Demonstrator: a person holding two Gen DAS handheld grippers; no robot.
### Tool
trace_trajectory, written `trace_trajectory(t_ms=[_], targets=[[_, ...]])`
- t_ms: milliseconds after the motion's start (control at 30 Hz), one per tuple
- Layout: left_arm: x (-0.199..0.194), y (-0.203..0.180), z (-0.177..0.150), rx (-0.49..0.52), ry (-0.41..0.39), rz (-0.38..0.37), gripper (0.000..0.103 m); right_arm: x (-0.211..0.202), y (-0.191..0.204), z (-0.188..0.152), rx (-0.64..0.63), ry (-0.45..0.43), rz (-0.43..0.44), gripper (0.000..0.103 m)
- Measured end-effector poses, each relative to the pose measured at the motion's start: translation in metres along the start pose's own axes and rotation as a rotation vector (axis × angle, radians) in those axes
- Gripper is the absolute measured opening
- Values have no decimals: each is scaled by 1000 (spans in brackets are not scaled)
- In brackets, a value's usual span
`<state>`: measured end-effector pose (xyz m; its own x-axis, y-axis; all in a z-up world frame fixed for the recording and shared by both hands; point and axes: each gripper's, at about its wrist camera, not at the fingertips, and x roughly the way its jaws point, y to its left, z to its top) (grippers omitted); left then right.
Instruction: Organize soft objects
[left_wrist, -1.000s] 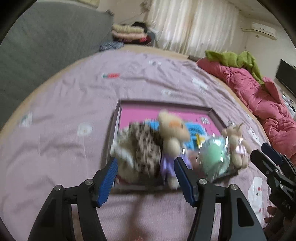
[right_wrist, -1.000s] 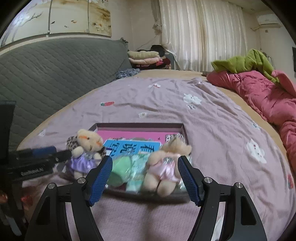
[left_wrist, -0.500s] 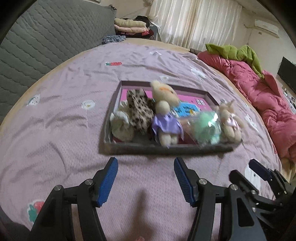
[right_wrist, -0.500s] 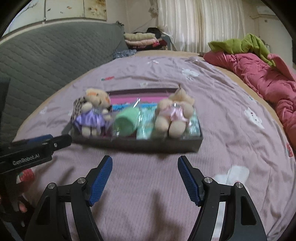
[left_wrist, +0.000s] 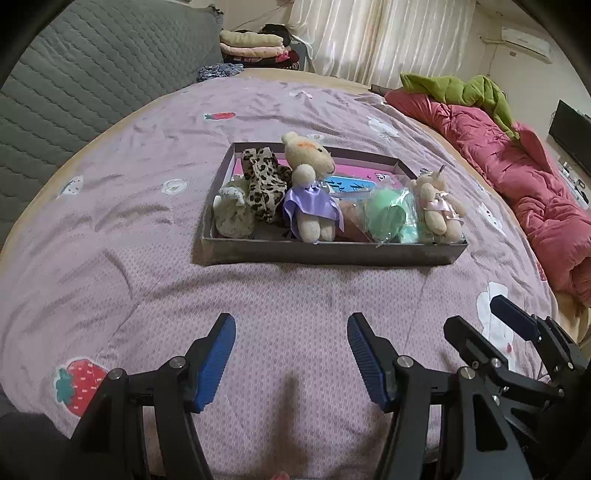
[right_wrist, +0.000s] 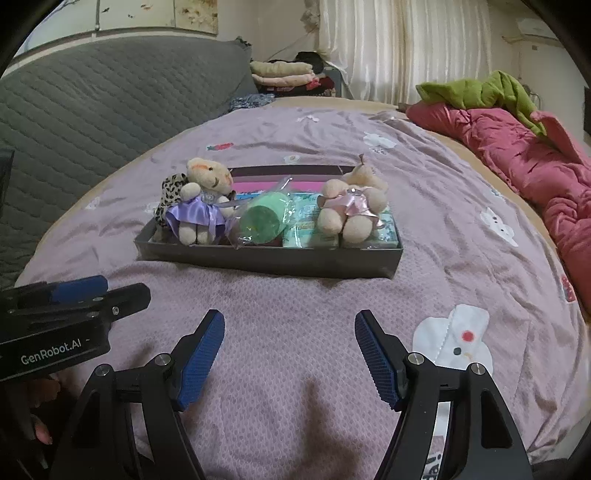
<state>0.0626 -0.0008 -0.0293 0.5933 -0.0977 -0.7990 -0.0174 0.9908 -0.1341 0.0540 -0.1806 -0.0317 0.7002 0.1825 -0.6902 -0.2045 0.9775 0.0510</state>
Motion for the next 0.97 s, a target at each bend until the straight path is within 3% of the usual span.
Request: trace_trajectory(t_ms=[967], targets=[[13,6,-11,-14,62,23,63,-2,1,-12,-12,17,15,75]])
